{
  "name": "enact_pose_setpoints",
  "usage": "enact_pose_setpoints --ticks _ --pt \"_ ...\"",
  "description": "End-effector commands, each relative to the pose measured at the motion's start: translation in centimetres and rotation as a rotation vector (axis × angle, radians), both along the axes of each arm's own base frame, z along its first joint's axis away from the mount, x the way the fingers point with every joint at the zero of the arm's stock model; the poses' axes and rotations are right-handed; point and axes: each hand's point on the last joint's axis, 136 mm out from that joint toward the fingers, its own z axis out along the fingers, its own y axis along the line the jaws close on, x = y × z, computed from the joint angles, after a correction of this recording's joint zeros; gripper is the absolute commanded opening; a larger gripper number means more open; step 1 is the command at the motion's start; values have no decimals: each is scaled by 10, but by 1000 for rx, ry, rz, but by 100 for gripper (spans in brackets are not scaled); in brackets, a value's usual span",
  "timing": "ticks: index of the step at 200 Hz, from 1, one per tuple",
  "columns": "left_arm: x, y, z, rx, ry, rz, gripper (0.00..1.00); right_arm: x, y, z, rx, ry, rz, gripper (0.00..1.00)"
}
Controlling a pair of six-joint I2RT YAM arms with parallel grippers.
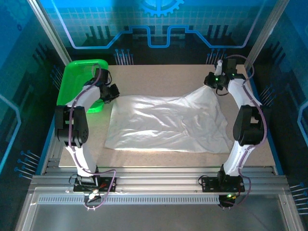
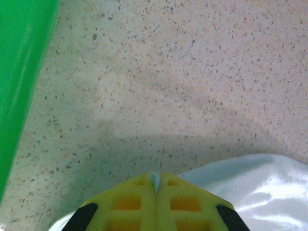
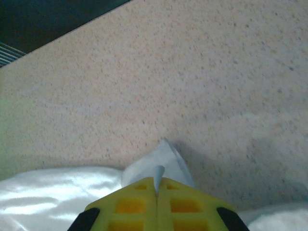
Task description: Fold and stack the t-shirts
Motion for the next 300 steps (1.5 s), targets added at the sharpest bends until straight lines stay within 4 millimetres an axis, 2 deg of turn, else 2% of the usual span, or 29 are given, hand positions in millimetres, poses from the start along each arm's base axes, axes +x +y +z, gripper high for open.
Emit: enact_pose_setpoints --ticks 1,41,68,114,139,142,150,189,254,269,277,283,292,300 --pt "-7 1 21 -3 -67 -38 0 -22 -9 13 -65 -28 3 0" --pt "-25 -2 36 -18 -112 -52 0 -68 -21 17 -70 -28 -29 0" --pt "-45 0 35 -9 -106 -38 0 -103 -27 9 -29 19 -75 0" --pt "-79 8 10 28 -20 -15 0 -160 -41 -12 6 70 -194 0" --pt "-93 12 -1 48 20 0 0 -183 -52 -19 40 96 -264 0" --pt "-95 13 -2 50 25 4 0 -190 -51 -29 44 123 -271 0" --pt "-99 15 -5 57 42 12 0 -197 -54 -34 47 141 -292 0" --pt "-126 18 -22 58 99 56 0 -229 -55 -57 66 230 -356 0" --pt "-157 21 -59 53 234 108 0 -264 -59 -104 55 389 -442 0" --pt "-163 21 -66 45 251 130 6 -274 -59 -117 64 456 -469 1" --pt "-164 19 -67 38 245 136 13 -280 -59 -123 64 490 -485 4" --pt "-164 18 -66 29 234 135 23 -283 -59 -127 64 514 -492 11" --pt "-162 14 -62 11 215 127 48 -287 -59 -129 61 540 -499 24" --pt "-161 12 -55 2 196 121 57 -290 -59 -128 58 552 -507 36"
